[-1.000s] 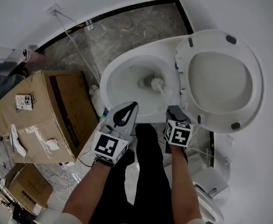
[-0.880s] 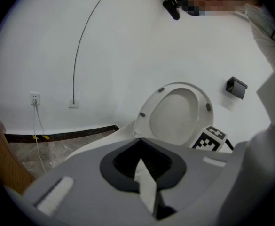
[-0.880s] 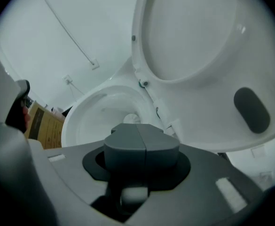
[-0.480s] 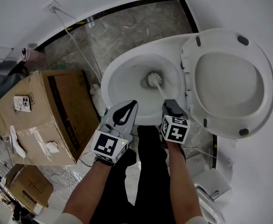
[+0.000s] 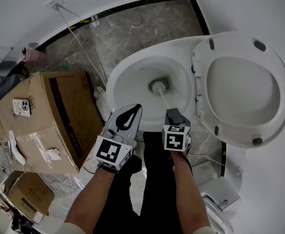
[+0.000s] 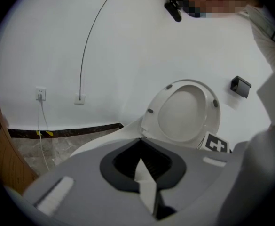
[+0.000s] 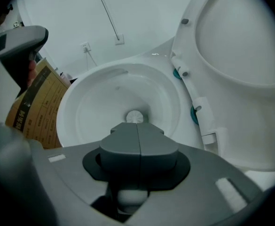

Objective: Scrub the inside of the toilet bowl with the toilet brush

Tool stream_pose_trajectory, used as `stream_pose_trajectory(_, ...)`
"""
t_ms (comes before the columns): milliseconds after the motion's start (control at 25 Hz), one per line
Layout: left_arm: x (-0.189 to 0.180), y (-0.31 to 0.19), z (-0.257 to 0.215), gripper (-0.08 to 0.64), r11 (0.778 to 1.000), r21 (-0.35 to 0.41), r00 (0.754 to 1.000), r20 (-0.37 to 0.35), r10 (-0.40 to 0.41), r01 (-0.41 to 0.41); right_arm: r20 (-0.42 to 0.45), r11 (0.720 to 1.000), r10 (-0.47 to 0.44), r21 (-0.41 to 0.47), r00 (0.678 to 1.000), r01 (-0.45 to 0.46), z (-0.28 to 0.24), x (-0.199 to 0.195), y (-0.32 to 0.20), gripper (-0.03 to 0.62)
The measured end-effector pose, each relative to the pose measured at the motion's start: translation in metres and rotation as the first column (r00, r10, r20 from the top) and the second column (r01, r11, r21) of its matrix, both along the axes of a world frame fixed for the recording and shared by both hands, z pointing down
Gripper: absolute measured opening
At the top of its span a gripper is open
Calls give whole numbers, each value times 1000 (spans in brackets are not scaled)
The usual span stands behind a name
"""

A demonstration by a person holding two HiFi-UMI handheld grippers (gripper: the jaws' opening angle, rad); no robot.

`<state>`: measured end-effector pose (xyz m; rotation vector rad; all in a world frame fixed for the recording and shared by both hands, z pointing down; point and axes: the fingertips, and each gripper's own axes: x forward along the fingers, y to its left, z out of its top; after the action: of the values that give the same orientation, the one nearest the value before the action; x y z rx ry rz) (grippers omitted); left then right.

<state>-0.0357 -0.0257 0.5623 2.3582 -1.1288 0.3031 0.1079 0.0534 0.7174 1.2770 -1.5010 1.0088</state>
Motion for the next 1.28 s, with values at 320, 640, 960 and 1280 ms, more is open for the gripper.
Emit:
stream_pose_trajectory(320,14,-5,7,6,1000,1,999,-35,15,-15,-97,994,-101,-41,990,98,17,8,-18,164)
stream_pose_trajectory(640,4,-13,22,6,1000,3,999,-32,-7,7,-182,977,-212,-76,960,201,45,-1,-28,166)
stream_pose_trajectory(960,-3,-17,36,6,1000,7,999,-26,-28,28,-260,941,-338,-100,904,323,65,-1,-51,165)
stream_pose_trajectory(1280,-1,-18,49,6,1000,-15,1000,-13,-27,27,-231,950,-312,-91,922,299,66,2,-55,164)
